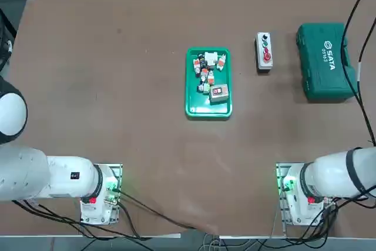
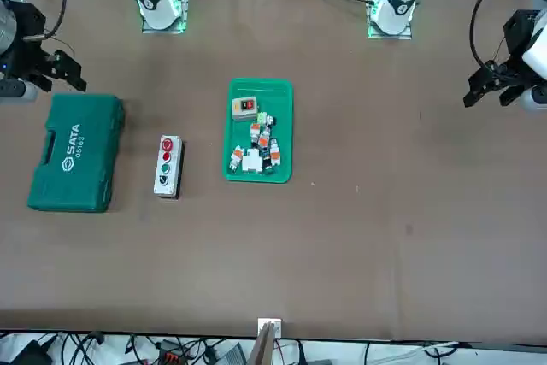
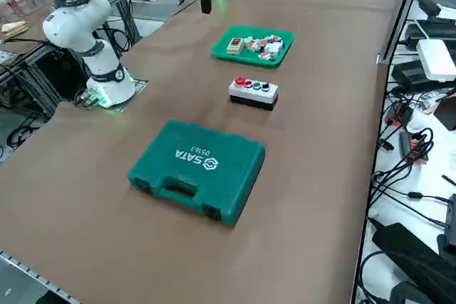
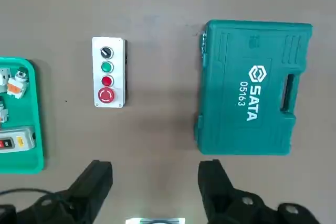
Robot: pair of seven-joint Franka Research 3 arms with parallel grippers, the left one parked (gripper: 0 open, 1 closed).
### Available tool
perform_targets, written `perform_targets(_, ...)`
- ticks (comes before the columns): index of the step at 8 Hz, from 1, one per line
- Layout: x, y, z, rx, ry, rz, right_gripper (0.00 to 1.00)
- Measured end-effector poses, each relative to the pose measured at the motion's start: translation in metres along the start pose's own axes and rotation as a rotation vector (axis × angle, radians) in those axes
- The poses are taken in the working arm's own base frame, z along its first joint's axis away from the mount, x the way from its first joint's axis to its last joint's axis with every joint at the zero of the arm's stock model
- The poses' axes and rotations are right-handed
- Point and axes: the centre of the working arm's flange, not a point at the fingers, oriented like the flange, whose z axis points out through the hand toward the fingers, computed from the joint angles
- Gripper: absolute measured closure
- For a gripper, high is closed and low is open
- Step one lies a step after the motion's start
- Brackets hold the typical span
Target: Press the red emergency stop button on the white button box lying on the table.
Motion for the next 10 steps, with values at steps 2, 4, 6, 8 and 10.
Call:
perform_targets(2,0.0015,0.0024,0.0016,0.004,-0.002,0.005,0.00)
perform_targets(4,0.0028,0.0023,0.0003,0.005,0.001,0.005,0.00)
perform_targets(6,0.0039,0.0024,-0.0003,0.005,0.003,0.005,0.00)
perform_targets(8,0.0046,0.0012,0.0007,0.006,0.001,0.005,0.00)
perform_targets(10,0.0061,-0.0009,0.0033,0.011,-0.004,0.003,0.00)
